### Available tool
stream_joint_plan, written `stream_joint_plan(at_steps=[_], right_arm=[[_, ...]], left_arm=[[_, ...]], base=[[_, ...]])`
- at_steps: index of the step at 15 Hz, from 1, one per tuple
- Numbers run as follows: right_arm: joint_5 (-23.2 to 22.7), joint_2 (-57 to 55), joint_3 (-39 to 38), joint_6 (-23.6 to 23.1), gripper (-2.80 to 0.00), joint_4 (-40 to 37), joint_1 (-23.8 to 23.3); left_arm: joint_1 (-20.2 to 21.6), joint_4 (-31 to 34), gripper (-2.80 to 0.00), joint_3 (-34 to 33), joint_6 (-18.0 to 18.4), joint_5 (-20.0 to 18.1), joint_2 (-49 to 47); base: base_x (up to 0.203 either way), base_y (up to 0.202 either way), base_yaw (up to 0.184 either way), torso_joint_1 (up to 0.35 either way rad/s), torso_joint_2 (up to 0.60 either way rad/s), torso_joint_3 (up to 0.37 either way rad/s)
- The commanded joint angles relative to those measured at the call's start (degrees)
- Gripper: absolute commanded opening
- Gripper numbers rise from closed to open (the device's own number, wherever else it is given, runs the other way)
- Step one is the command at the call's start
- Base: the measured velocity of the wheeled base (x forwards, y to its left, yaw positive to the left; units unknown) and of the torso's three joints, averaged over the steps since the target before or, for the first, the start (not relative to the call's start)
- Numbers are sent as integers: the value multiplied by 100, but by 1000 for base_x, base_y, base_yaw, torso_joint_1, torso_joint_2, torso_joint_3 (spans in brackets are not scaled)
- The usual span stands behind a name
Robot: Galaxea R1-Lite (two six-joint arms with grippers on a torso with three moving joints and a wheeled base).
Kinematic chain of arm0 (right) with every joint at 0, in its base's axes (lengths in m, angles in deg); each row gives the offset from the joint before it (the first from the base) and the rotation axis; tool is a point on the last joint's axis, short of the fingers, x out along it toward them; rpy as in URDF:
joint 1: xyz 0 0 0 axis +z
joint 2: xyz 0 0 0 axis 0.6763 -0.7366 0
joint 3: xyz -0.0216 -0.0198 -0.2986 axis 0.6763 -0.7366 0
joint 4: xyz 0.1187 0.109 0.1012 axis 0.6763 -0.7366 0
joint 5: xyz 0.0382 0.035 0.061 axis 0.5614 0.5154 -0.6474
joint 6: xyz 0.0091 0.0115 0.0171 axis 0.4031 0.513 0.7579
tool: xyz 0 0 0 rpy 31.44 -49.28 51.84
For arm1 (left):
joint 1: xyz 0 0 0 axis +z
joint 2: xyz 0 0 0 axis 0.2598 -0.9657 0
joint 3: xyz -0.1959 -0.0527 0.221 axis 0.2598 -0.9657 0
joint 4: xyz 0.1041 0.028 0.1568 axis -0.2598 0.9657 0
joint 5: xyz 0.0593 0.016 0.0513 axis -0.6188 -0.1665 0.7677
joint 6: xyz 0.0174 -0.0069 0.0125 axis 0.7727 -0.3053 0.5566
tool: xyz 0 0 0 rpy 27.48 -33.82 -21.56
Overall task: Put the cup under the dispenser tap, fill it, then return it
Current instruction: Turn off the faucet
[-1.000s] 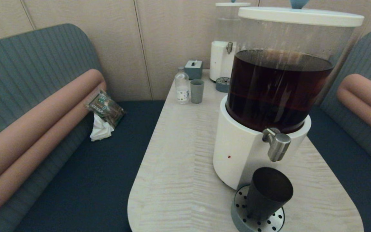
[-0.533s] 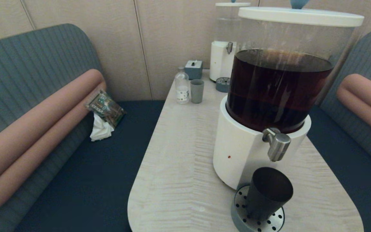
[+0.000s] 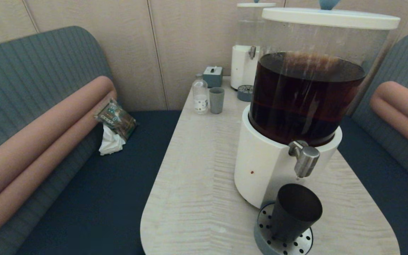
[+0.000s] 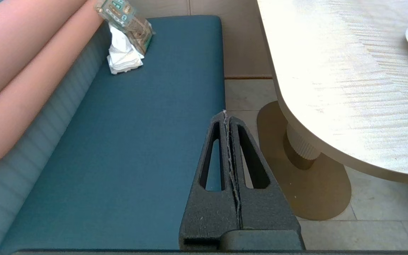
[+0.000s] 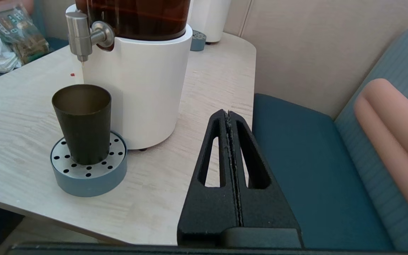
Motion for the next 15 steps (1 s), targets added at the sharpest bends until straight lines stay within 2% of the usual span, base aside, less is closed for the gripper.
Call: stream_joint_plan(at_steps=[1, 7, 10, 12, 15], right_arm=[[-2, 185, -123, -3, -280, -9, -1], [-8, 719, -787, 91, -280, 9, -22], [66, 739, -1157, 504, -280, 281, -27], [160, 740, -1630, 538, -280, 728, -27], [399, 745, -2622, 508, -280, 2076, -27]], left_arm=[[0, 0, -280, 0, -1, 0, 1], [0, 0, -280, 0, -1, 0, 1], [0, 0, -280, 0, -1, 0, 1], [0, 0, -280, 0, -1, 0, 1], [0, 0, -280, 0, -1, 0, 1]], base=[[0, 0, 0, 0, 0, 0], [0, 0, 0, 0, 0, 0], [0, 0, 0, 0, 0, 0], [0, 0, 0, 0, 0, 0], [0, 0, 0, 0, 0, 0]])
